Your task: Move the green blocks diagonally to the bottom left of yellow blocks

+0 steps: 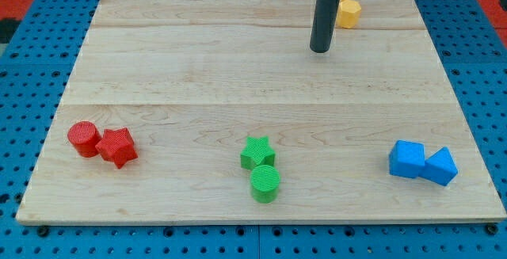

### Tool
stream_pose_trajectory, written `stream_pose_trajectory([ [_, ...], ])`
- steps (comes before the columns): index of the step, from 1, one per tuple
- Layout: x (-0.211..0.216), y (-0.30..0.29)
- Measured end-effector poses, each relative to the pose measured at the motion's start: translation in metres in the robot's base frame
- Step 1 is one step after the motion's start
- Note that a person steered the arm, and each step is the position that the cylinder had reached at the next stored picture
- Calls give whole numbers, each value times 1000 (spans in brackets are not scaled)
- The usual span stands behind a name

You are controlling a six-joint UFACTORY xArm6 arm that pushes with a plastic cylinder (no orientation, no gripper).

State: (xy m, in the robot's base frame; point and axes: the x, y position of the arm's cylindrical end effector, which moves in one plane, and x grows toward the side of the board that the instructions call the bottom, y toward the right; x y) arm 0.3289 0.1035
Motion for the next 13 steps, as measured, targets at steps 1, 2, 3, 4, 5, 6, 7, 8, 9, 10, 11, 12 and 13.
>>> stream_pose_trajectory([
  [1,0,0],
  [2,0,0],
  [3,0,0],
  [4,0,0],
  [5,0,0],
  [6,-1,0],
  [7,-4,0],
  [8,-7,-4],
  [9,-10,-4],
  [10,9,19],
  [11,16,24],
  [12,23,23],
  [13,62,-16],
])
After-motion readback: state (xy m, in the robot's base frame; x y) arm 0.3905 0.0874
